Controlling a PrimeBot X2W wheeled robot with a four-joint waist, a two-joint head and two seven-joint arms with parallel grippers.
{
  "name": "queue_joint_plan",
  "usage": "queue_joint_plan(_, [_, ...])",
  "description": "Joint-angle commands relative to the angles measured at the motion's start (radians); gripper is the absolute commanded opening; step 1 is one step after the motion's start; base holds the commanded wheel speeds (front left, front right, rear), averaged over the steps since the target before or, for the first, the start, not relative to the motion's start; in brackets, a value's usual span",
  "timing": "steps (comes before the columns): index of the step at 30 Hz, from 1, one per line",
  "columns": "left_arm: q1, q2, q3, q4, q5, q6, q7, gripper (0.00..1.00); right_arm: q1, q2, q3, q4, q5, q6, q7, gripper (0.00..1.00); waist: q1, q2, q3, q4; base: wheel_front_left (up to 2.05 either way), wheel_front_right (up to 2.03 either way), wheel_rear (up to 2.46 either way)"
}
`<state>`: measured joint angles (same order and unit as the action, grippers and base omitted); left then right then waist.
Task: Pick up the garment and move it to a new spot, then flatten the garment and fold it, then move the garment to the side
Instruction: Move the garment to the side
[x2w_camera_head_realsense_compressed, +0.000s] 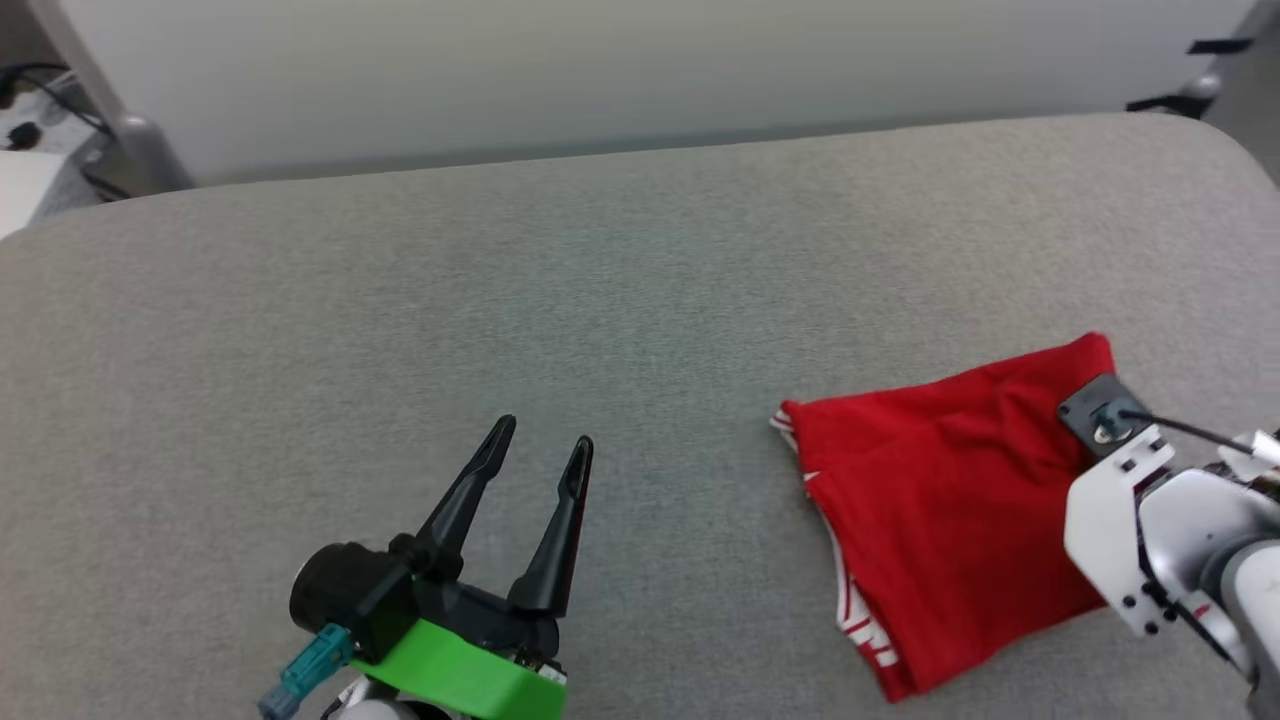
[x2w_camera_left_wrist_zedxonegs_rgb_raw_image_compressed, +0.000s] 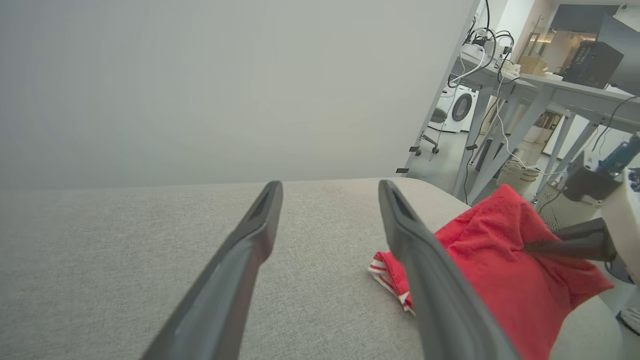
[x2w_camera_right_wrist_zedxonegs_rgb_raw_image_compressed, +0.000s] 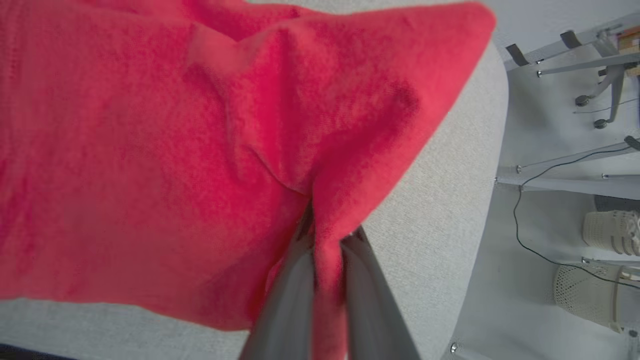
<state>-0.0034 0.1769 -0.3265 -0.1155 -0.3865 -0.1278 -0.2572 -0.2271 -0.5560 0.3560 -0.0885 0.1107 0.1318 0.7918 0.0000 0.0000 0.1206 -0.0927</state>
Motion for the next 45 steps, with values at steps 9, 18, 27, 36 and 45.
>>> queue_joint_plan(9, [-0.062, 0.09, -0.027, -0.078, 0.022, -0.003, -0.005, 1.0, -0.141, -0.095, -0.158, 0.158, 0.013, -0.001, -0.093, 0.0, 0.0, 0.0, 0.23, -0.242, 0.0, 0.0, 0.0])
queue_joint_plan(18, [-0.109, 0.138, -0.028, -0.135, 0.015, -0.003, -0.005, 1.0, -0.214, -0.04, -0.38, 0.356, -0.005, -0.001, -0.274, 0.0, 0.0, 0.0, 0.335, -0.222, 0.0, 0.0, 0.0])
queue_joint_plan(27, [-0.136, 0.167, 0.009, -0.165, 0.008, -0.001, -0.004, 1.0, -0.266, -0.056, -0.495, 0.487, -0.061, -0.001, -0.375, 0.0, 0.0, 0.0, 0.42, -0.17, 0.0, 0.0, 0.0])
queue_joint_plan(36, [-0.142, 0.174, 0.009, -0.166, 0.001, -0.001, -0.005, 1.0, -0.328, -0.009, -0.566, 0.597, -0.104, -0.001, -0.446, 1.0, 0.0, 0.0, 0.435, -0.147, 0.0, 0.0, 0.0])
queue_joint_plan(45, [-0.133, 0.132, 0.021, -0.118, -0.012, -0.002, -0.005, 1.0, -0.326, 0.0, -0.548, 0.59, -0.113, -0.001, -0.486, 1.0, 0.0, 0.0, 0.33, -0.127, 0.0, 0.0, 0.0])
